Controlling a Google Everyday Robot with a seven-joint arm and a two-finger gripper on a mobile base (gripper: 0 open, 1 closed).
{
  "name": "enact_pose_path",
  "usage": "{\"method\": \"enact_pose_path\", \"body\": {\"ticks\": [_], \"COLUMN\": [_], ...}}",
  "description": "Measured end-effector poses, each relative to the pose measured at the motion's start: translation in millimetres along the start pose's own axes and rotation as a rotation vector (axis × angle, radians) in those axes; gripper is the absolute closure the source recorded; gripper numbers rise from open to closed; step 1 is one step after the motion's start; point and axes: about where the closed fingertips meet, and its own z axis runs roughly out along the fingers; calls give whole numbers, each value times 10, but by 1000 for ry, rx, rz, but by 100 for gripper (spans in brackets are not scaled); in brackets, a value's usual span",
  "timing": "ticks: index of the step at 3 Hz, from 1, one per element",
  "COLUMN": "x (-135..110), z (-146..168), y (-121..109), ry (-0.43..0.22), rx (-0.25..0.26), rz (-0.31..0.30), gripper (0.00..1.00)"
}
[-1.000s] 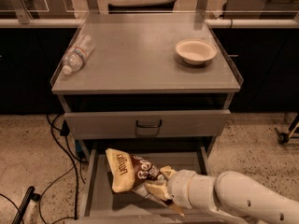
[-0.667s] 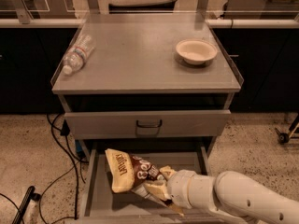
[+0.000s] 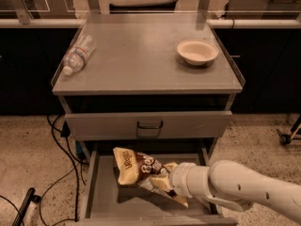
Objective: Place brown chip bag into middle drawer
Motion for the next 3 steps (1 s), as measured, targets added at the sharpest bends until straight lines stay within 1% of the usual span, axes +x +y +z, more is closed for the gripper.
{"method": "enact_pose_path", "body": {"ticks": [1, 2, 3], "x": [142, 569, 766], "z": [103, 426, 712], "y": [-297, -541, -633], "ry": [65, 183, 261], "rx": [28, 16, -7], "rz": [-14, 0, -10], "gripper": [100, 100, 100]}}
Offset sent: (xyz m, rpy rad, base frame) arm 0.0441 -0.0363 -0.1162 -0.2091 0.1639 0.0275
